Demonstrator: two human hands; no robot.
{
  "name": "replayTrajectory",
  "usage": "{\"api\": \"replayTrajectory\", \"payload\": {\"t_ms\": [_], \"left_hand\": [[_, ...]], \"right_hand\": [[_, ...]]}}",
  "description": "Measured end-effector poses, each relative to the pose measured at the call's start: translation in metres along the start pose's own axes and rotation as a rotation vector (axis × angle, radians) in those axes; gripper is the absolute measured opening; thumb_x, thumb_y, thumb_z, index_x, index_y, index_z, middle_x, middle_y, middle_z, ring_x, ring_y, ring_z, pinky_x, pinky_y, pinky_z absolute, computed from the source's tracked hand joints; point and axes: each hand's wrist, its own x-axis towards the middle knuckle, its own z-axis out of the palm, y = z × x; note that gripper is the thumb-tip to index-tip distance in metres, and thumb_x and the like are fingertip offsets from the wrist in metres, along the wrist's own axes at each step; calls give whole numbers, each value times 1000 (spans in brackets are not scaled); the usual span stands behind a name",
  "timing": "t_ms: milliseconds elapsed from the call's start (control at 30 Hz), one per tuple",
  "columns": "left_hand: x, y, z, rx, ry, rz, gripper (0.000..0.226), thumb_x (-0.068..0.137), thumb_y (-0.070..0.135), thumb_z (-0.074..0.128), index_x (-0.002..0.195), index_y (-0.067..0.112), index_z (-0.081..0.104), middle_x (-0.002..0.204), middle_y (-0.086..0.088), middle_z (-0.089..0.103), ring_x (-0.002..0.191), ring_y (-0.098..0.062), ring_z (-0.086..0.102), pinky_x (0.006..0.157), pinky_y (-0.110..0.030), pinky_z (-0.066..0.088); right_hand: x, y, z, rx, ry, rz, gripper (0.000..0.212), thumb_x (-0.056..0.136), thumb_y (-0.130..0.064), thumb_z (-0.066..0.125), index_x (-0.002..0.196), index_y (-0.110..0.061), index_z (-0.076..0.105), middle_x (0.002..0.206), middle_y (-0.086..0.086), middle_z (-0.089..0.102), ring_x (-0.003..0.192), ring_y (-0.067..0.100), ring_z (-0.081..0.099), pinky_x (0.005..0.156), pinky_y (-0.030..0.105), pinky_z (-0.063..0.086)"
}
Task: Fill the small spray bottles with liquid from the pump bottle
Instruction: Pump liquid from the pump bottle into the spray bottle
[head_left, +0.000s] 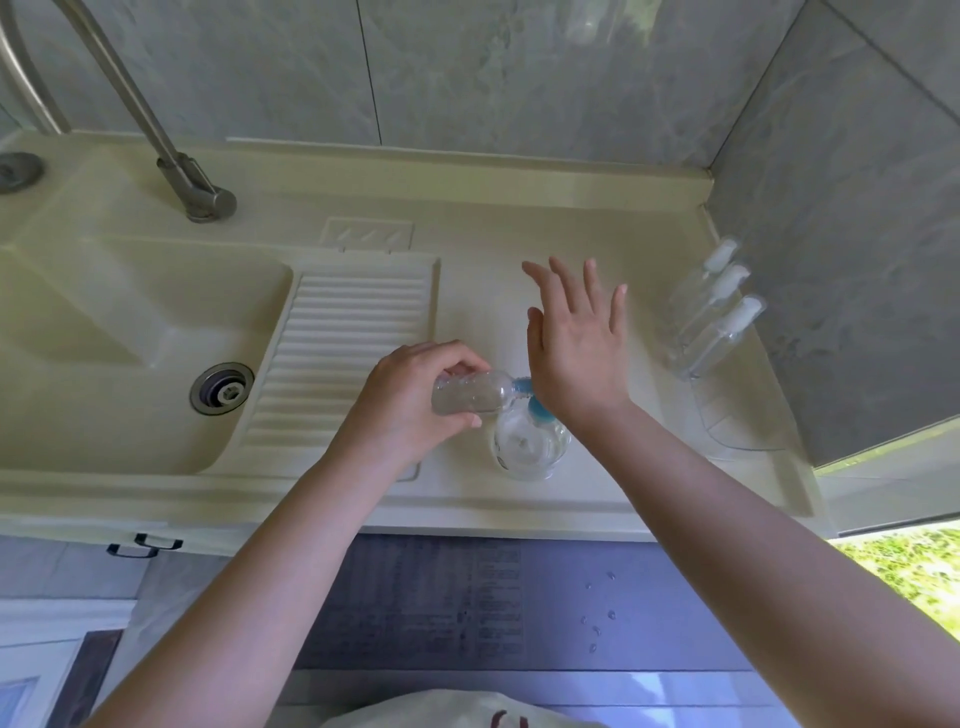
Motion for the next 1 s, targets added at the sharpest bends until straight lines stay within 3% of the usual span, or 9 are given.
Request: {"api": "replayTrajectory", "payload": {"t_ms": [133, 267, 467, 633, 1000], "left_hand": [[0, -1, -2, -4, 15, 7, 47, 63, 16, 90, 103, 31, 70, 99, 17, 68, 98, -10, 61, 93, -33, 48], [0, -2, -1, 11, 10, 2, 47, 64, 17, 90, 104, 31, 70, 99, 19, 67, 97, -8, 59, 92, -31, 47], [0, -2, -3, 0, 15, 7, 47, 63, 18, 90, 103, 33, 69, 99, 18, 67, 97, -8, 60, 92, -32, 49], [0, -2, -3, 10, 10, -3, 47, 63, 18, 90, 102, 34, 69, 97, 20, 66, 97, -7, 59, 91, -31, 48], [0, 1, -3, 1, 10, 3, 47, 63, 17, 90, 102, 33, 69, 97, 19, 66, 97, -8, 59, 92, -36, 48]], "right_hand": [[5, 1, -10, -21, 77, -12, 51, 103, -21, 42, 152, -26, 32, 161, 2, 30, 152, 33, 12, 121, 56, 5], [-4, 2, 3, -31, -14, 7, 50, 102, -16, 37, 151, -26, 34, 161, 3, 30, 152, 36, 10, 121, 59, 3], [0, 2, -10, -18, 28, 40, 52, 104, -23, 42, 154, -28, 28, 163, 3, 26, 153, 33, 7, 120, 58, 4], [-6, 6, 1, -30, -83, 49, 49, 105, -25, 35, 153, -29, 27, 164, 5, 22, 153, 33, 3, 121, 58, 2], [-8, 7, -2, 24, -128, 79, 51, 106, -31, 36, 155, -30, 22, 165, 5, 17, 153, 32, 0, 121, 56, 1]]}}
